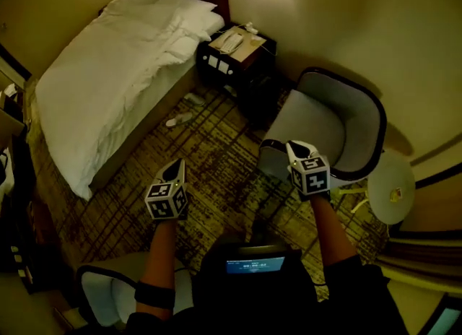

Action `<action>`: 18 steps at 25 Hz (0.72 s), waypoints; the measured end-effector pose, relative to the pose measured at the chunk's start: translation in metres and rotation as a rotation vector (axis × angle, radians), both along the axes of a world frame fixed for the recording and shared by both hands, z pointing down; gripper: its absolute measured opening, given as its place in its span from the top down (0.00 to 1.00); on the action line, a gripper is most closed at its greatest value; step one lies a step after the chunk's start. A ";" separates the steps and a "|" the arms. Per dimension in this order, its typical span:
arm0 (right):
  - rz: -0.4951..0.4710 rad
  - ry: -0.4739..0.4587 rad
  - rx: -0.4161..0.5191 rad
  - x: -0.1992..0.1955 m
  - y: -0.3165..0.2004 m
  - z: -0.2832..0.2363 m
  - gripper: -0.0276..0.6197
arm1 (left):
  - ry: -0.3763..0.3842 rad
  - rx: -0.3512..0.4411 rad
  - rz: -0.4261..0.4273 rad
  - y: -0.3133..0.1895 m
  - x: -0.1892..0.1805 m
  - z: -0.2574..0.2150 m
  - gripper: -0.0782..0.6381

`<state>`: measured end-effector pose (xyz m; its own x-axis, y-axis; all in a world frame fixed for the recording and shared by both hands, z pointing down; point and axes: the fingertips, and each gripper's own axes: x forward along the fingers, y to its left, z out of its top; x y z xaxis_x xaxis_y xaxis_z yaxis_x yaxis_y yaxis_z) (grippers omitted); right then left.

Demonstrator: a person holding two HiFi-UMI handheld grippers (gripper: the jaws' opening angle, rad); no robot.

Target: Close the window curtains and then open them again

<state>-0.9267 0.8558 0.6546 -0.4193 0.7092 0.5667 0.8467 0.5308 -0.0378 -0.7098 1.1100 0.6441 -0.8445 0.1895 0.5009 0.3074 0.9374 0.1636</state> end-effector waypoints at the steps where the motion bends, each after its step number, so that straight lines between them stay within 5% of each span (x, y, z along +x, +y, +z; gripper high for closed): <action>1: 0.043 -0.010 -0.001 -0.006 -0.013 -0.004 0.95 | -0.004 -0.001 0.043 -0.006 -0.015 -0.003 0.91; 8: 0.339 -0.006 -0.008 -0.004 -0.121 -0.009 0.95 | -0.011 -0.003 0.334 -0.066 -0.090 -0.005 0.91; 18: 0.737 -0.021 0.024 0.071 -0.260 -0.011 0.95 | -0.017 0.017 0.720 -0.170 -0.145 0.001 0.91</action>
<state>-0.8552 0.5959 0.6432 -0.7930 0.2271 0.5653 0.2707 0.9626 -0.0070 -0.8552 0.9399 0.6453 -0.7647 -0.4247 0.4847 -0.3885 0.9039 0.1791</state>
